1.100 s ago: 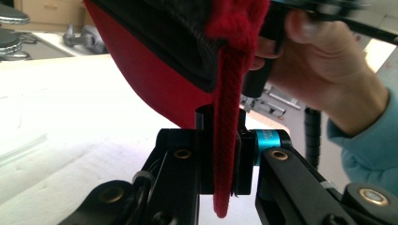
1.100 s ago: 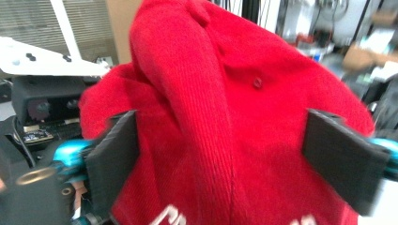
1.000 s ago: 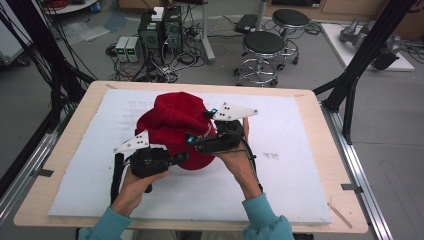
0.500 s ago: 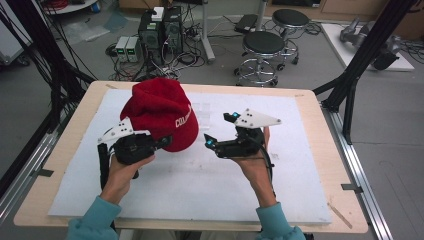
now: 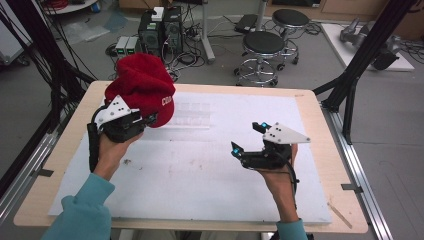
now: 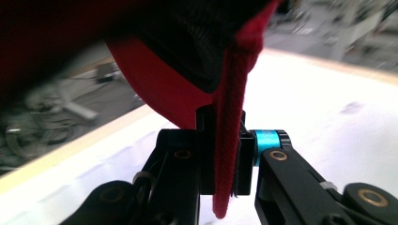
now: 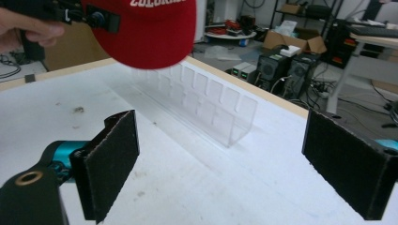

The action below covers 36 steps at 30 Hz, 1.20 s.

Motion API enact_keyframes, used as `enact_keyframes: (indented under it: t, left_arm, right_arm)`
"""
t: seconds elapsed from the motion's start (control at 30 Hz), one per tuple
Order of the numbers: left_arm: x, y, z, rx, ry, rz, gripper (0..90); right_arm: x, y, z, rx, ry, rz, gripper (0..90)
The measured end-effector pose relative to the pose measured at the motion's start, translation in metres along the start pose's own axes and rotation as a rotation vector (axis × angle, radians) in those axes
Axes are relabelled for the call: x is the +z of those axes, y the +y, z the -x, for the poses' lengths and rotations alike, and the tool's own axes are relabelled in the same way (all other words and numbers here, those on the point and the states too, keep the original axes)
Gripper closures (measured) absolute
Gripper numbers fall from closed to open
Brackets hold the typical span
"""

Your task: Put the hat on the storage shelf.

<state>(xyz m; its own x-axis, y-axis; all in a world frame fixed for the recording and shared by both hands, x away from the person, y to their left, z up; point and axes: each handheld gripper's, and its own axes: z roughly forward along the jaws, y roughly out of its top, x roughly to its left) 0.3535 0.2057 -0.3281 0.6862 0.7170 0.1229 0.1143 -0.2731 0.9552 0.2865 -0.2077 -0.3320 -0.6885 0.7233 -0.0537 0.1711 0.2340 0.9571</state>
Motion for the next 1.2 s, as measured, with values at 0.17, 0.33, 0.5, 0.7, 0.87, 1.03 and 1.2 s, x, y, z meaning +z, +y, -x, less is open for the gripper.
enact_keyframes:
  t: [0.17,0.33,0.5,0.7,0.87,1.03,1.2]
  left_arm:
    - [0.005,0.003,-0.007,0.028,0.044,-0.024,84.6]
    - [0.018,-0.001,-0.012,0.028,0.091,-0.045,84.6]
    - [0.029,-0.006,-0.014,0.042,0.104,-0.069,84.7]
    - [0.041,-0.012,-0.014,0.036,0.125,-0.097,84.7]
    - [0.048,-0.013,-0.011,0.042,0.148,-0.113,84.7]
    - [0.053,-0.015,-0.009,0.038,0.159,-0.115,84.7]
    - [0.058,-0.016,-0.008,0.034,0.169,-0.123,84.7]
  right_arm:
    - [-0.011,-0.011,0.005,0.024,-0.03,-0.012,10.3]
    - [-0.027,-0.039,0.007,0.056,-0.075,0.008,10.3]
    - [-0.035,-0.06,0.01,0.073,-0.106,0.015,10.3]
    - [-0.043,-0.097,0.016,0.089,-0.139,0.068,10.3]
    - [-0.042,-0.112,0.018,0.125,-0.148,0.065,10.3]
    - [-0.039,-0.116,0.02,0.121,-0.157,0.097,10.3]
    - [-0.039,-0.127,0.027,0.162,-0.185,0.098,10.3]
